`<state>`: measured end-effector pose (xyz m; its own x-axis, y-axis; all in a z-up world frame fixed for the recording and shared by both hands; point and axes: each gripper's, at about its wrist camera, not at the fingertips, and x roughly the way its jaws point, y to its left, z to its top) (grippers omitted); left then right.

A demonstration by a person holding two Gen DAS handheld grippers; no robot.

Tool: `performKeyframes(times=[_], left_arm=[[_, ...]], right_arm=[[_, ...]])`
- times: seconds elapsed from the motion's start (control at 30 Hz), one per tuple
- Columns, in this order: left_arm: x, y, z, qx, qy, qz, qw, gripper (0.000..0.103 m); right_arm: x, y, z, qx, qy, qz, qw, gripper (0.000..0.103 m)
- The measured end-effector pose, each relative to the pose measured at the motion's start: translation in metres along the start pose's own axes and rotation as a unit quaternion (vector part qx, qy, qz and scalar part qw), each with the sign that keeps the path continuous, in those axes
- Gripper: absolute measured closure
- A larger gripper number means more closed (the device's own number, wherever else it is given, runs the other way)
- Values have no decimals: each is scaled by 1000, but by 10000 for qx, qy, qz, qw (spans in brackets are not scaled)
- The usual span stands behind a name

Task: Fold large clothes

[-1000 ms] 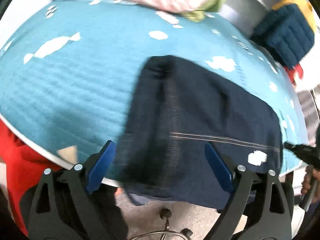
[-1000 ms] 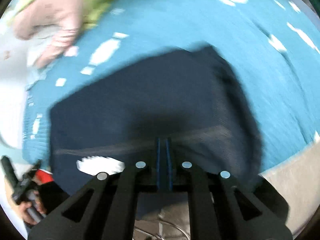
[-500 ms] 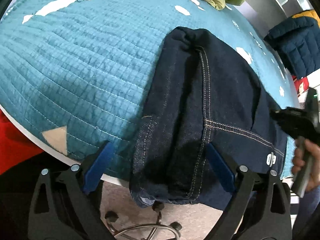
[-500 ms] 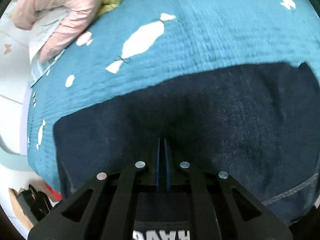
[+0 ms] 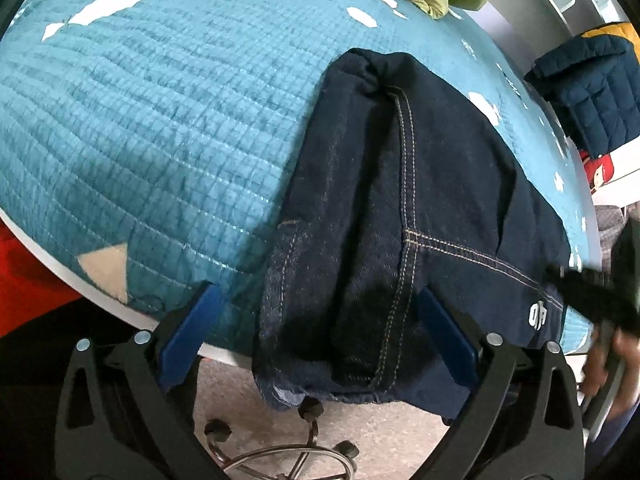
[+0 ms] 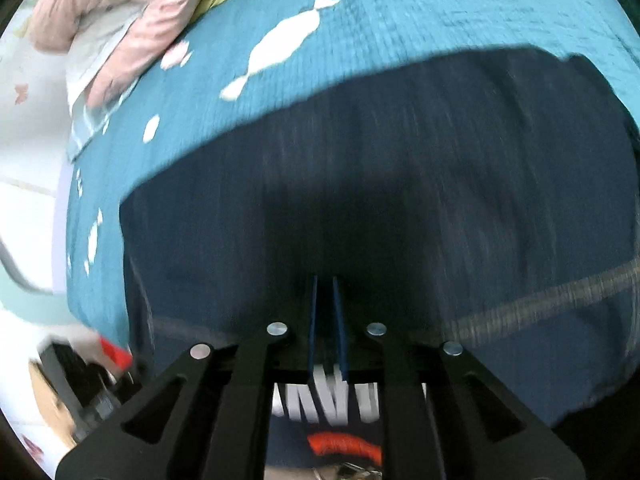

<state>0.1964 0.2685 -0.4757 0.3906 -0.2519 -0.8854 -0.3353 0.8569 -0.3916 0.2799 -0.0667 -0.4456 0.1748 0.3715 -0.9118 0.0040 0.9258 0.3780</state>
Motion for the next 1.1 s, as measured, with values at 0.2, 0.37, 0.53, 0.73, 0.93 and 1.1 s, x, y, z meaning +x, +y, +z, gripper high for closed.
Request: performKeyframes(times=[0.2, 0.37, 0.53, 0.73, 0.93, 1.1], left_arm=[[0, 2, -7, -149, 93, -111, 9998, 5], [-3, 11, -15, -421, 172, -233, 9987, 5], [7, 27, -31, -1090, 501, -605, 9909, 5], [10, 24, -31, -1050, 535, -607, 9912, 6], [2, 16, -32, -1015, 468, -772, 9907, 28], [5, 3, -34, -727, 477, -602, 9944, 45]], right_arm=[[13, -14, -23, -19, -203, 49, 9998, 94], [-13, -16, -38, 66, -296, 227, 9993, 88], [-13, -16, -65, -68, -256, 342, 9991, 88], [-8, -22, -63, 125, -313, 673, 9972, 87], [-22, -5, -86, -407, -412, 418, 9974, 61], [-21, 27, -122, -1328, -633, 73, 9891, 60]])
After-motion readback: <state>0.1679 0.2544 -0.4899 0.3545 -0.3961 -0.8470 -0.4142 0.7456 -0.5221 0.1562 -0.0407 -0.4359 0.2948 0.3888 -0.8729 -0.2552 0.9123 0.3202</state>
